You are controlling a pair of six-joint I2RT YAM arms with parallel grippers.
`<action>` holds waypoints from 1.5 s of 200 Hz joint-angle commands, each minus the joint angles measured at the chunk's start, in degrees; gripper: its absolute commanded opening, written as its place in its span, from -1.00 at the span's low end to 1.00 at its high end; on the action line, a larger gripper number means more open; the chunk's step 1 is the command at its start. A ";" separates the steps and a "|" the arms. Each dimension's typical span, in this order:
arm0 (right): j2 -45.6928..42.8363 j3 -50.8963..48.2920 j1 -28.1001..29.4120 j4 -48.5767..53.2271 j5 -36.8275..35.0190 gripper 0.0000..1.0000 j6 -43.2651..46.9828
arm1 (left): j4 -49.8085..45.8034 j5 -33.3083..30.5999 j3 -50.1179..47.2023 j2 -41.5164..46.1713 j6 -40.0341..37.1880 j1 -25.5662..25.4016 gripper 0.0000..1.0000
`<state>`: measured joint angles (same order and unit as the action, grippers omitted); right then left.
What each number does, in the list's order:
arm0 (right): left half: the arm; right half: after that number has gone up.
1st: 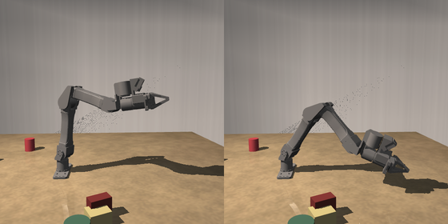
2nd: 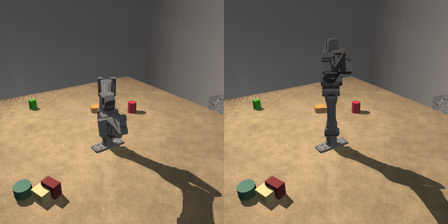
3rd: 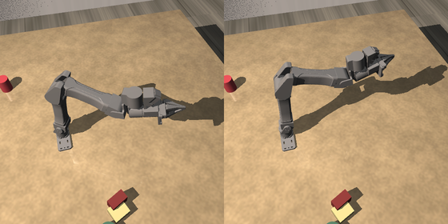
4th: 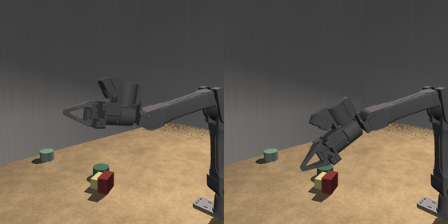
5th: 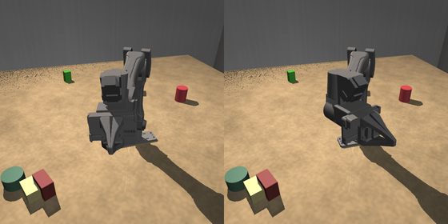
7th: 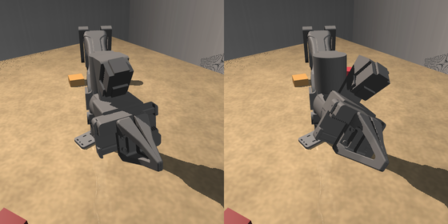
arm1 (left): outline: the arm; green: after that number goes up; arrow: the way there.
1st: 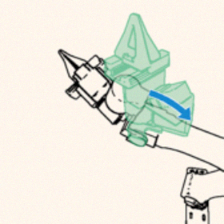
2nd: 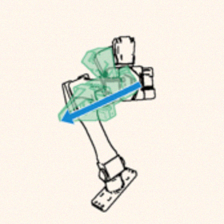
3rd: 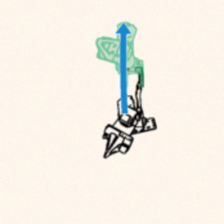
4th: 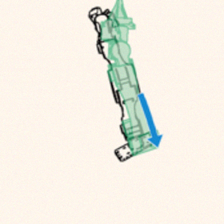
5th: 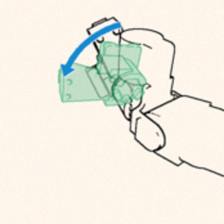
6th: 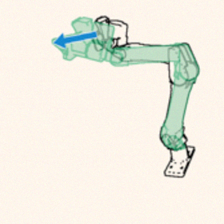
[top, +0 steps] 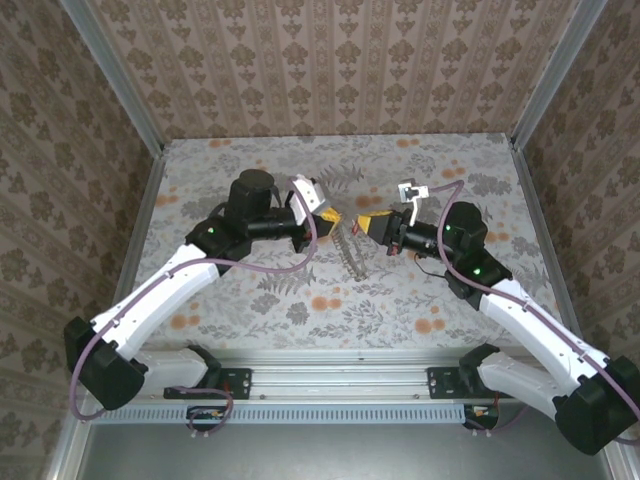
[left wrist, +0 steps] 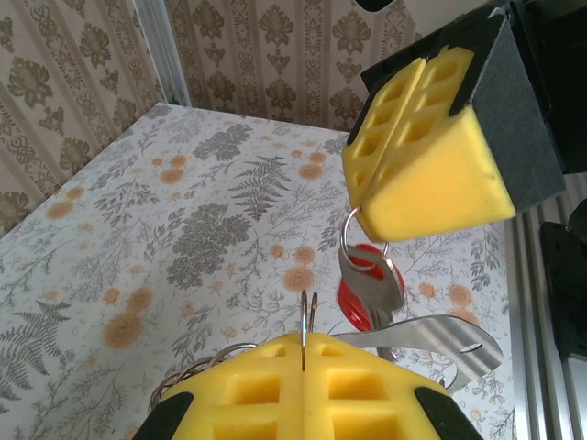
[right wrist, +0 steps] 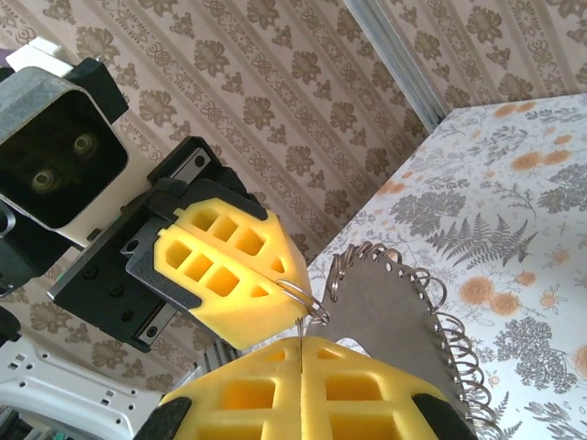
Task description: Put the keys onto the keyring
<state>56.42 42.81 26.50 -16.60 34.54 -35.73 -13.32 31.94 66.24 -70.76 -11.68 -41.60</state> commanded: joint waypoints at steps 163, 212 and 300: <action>2.99 3.56 2.70 -0.53 -2.55 -1.00 4.72 | 1.30 3.28 2.68 -0.92 0.12 -1.81 -1.00; 2.49 1.91 2.20 1.38 -5.34 -1.00 7.23 | 3.31 4.09 2.12 -0.09 1.25 -1.79 -1.00; 0.52 -0.88 -1.08 1.64 -5.53 -1.00 6.80 | 4.44 3.57 1.70 1.33 1.61 -1.73 -1.00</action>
<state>57.76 43.00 26.39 -16.34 31.27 -29.91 -12.82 33.19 66.89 -71.83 -10.74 -42.78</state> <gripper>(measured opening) 0.063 0.065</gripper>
